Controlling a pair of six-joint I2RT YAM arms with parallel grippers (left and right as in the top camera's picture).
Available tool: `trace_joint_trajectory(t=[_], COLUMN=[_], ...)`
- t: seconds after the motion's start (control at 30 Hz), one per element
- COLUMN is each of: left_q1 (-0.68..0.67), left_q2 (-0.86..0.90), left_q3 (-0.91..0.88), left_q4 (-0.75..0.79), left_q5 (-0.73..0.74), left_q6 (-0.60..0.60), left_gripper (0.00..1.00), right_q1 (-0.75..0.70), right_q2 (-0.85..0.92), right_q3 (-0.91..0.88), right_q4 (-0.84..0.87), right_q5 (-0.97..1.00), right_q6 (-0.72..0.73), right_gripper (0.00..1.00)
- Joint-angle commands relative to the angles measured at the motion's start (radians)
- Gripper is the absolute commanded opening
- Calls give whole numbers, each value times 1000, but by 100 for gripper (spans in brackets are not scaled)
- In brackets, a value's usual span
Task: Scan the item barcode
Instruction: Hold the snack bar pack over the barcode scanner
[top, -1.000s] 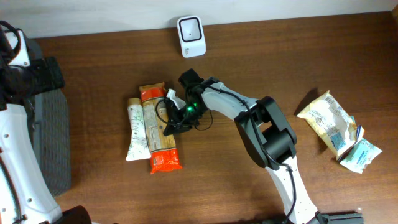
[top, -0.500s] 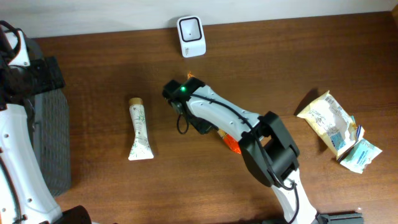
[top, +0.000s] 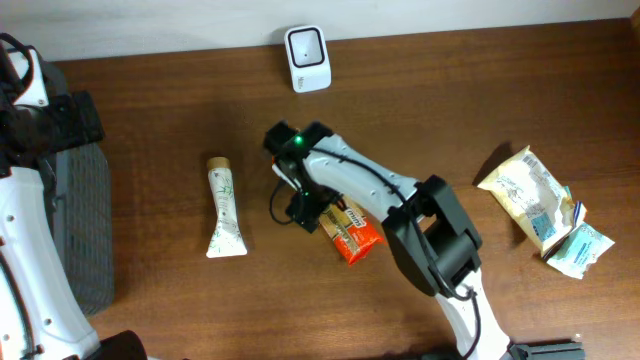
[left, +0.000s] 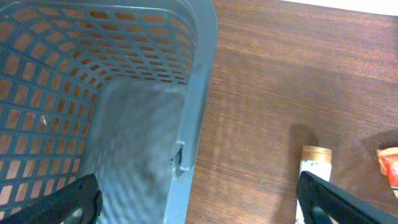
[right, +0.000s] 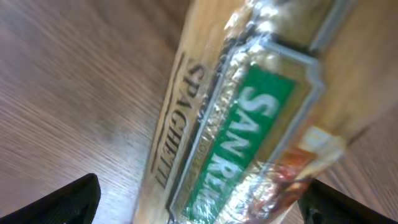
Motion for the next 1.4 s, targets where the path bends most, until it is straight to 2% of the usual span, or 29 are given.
trace_joint_trajectory(t=[0.0, 0.03, 0.07, 0.17, 0.2, 0.3, 0.33, 0.4, 0.47, 0.57, 0.67, 0.8, 0.83, 0.93, 1.0, 1.07, 1.13, 1.2, 1.33, 1.37], left_q1=[2, 2, 2, 2, 2, 2, 2, 2, 2, 2, 2, 2, 2, 2, 2, 2, 2, 2, 2, 2], left_q2=[-11, -11, -11, -11, -11, -11, -11, -11, -11, -11, -11, -11, -11, -11, -11, -11, -11, -11, -11, -11], left_q3=[5, 5, 5, 5, 5, 5, 5, 5, 5, 5, 5, 5, 5, 5, 5, 5, 5, 5, 5, 5], left_q4=[0, 1, 1, 1, 1, 1, 1, 1, 1, 1, 1, 1, 1, 1, 1, 1, 1, 1, 1, 1], left_q5=[-4, -4, -4, -4, -4, -4, -4, -4, -4, -4, -4, -4, -4, -4, -4, -4, -4, -4, -4, -4], left_q6=[13, 13, 13, 13, 13, 13, 13, 13, 13, 13, 13, 13, 13, 13, 13, 13, 13, 13, 13, 13], left_gripper=[99, 99, 99, 99, 99, 99, 99, 99, 99, 99, 99, 99, 99, 99, 99, 99, 99, 99, 99, 99], right_q1=[-19, -30, -39, -51, -51, -63, -86, -209, -355, -486, -550, -555, -555, -500, -394, -289, -231, -223, -227, -227], right_q2=[11, 11, 11, 11, 7, -47, -63, -85, -85, -86, -115, -172, -181, -182, -178, -147, -82, 17, 224, 254], right_q3=[-85, -96, -106, -121, -113, -10, 68, 260, 299, 299, 317, 425, 460, 533, 520, 515, 515, 515, 515, 515], right_q4=[29, 43, 58, 82, 73, 7, -54, -209, -328, -512, -512, -512, -512, -431, -198, -4, 202, 422, 747, 785], right_q5=[-27, -8, 26, 31, -3, -136, -238, -705, -1117, -1371, -1577, -1591, -1547, -1216, -605, -63, 299, 557, 747, 774], right_q6=[-36, -35, -35, -35, -35, -35, -63, -229, -444, -678, -669, -665, -651, -585, -317, -203, -202, -253, -518, -541], right_gripper=[99, 98, 91, 50, 40, 34, 33, 7, 4, 4, 4, 4, 4, 4, 4, 4, 4, 4, 4, 4])
